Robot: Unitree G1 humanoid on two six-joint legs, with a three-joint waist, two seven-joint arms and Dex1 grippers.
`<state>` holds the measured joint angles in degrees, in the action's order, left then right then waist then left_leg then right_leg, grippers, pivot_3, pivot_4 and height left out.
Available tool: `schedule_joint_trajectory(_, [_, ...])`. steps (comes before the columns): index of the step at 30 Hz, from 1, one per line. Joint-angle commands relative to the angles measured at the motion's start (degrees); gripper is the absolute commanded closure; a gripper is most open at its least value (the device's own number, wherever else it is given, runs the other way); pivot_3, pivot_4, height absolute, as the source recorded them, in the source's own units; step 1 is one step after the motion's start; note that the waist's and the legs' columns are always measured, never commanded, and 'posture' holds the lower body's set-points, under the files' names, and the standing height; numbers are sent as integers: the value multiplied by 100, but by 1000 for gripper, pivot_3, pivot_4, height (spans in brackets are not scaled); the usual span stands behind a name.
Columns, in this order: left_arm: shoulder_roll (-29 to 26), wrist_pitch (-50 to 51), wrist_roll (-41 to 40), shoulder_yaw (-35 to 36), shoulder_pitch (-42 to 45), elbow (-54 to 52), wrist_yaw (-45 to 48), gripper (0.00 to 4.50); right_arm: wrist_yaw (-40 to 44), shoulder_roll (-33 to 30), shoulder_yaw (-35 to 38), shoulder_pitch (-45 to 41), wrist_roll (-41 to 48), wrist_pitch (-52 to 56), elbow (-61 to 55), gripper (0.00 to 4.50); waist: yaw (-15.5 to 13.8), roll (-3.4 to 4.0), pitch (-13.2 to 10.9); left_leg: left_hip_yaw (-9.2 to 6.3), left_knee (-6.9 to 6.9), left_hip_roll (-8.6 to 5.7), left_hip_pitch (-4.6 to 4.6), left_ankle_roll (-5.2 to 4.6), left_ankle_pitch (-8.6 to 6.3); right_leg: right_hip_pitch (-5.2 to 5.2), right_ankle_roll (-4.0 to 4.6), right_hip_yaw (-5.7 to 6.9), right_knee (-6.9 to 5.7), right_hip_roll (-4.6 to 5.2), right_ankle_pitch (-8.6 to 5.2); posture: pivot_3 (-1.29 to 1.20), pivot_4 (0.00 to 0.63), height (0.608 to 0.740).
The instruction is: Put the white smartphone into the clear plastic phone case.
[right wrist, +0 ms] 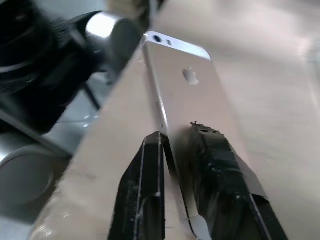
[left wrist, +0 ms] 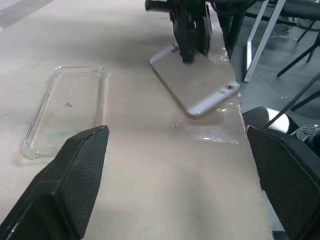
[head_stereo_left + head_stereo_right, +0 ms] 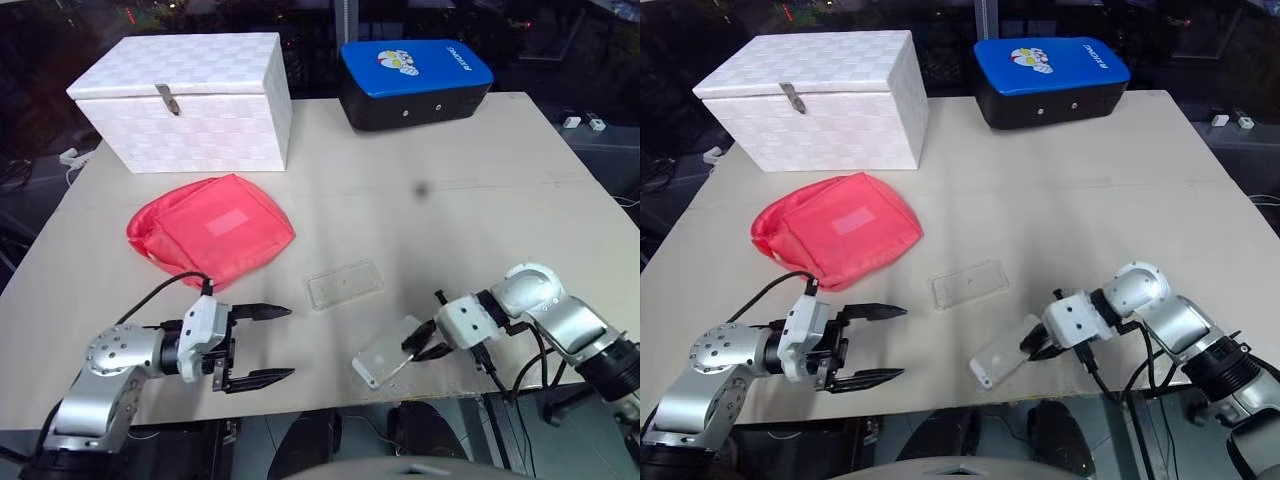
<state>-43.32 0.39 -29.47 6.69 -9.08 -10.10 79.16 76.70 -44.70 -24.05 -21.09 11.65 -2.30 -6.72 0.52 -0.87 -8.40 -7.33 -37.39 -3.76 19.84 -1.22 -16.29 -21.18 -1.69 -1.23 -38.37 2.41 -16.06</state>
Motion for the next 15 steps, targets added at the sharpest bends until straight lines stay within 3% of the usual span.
schedule_joint_trajectory(1, [28,-170,-15,26,62,2,33,0,-658,-115,460,174,-210,744,0,4458,-14,1,-2,0,0,0,3,0,0,-2,-1,0,3,0,1,0,150,740])
schedule_joint_trajectory(7, [57,-231,-4,12,109,69,4,0,-1283,-20,823,302,-59,1722,-697,4458,-85,2,-3,-3,1,0,51,-1,-1,-38,-1,7,30,1,12,0,150,740])
schedule_joint_trajectory(15, [130,-235,50,-73,195,58,-106,0,-1260,-57,539,-66,-256,2250,-30,4458,-146,13,-11,-7,4,-3,91,-3,-1,-66,-1,17,54,6,21,0,150,740])
